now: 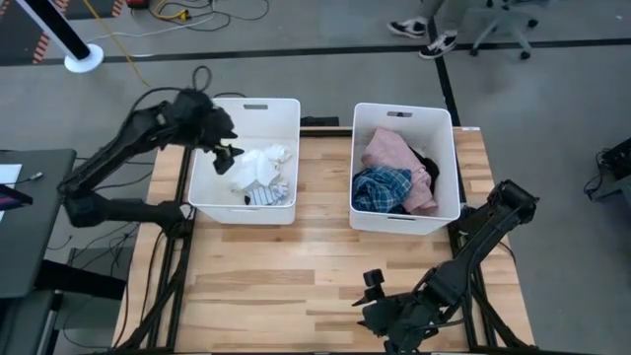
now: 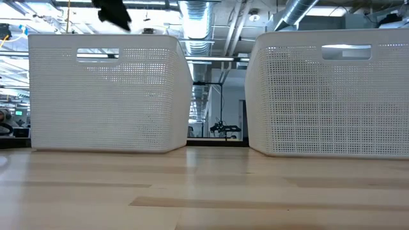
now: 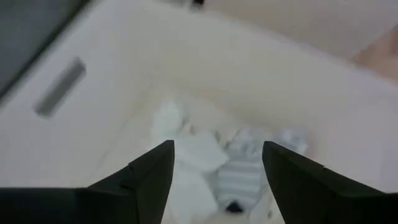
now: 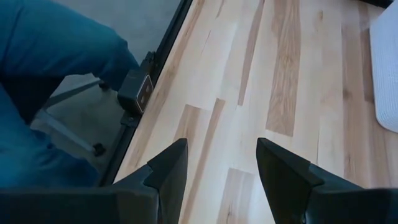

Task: Sort clothes
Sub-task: Return to Home Position

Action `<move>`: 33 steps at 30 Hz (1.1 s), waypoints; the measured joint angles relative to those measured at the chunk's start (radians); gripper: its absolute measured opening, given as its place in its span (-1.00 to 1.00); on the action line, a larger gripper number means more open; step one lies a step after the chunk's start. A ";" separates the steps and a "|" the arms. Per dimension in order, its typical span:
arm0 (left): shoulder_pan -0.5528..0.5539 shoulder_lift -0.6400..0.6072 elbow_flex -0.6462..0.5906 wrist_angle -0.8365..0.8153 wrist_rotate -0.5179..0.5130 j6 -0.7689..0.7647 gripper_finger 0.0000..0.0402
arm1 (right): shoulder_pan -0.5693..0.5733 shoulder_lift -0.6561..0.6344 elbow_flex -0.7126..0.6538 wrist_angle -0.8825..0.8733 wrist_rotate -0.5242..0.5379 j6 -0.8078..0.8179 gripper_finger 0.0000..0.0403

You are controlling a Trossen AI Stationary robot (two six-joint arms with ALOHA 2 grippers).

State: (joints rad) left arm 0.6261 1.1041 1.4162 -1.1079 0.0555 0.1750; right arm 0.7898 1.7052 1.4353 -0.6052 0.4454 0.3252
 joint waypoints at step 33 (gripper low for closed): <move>-0.718 -0.188 -0.242 0.540 -0.273 -0.145 0.17 | -0.201 -0.091 0.001 0.166 -0.002 -0.407 0.02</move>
State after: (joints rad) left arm -0.0916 0.9161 1.1744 -0.5684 -0.2175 0.0299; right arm 0.5892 1.6141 1.4361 -0.4394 0.4434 -0.0820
